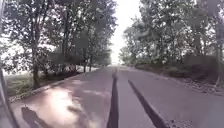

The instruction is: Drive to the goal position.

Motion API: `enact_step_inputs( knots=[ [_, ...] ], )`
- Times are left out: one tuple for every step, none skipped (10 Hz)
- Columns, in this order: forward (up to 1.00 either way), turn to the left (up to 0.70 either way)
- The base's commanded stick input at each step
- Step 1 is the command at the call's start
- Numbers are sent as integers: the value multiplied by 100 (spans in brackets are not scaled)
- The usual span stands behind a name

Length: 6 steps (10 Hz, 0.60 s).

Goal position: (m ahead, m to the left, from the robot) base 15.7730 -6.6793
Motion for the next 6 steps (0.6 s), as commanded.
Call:
enact_step_inputs(
  knots=[
    [70,0],
    [70,-7],
    [70,-22],
    [70,-30],
    [70,-31],
    [70,-31]
  ],
)
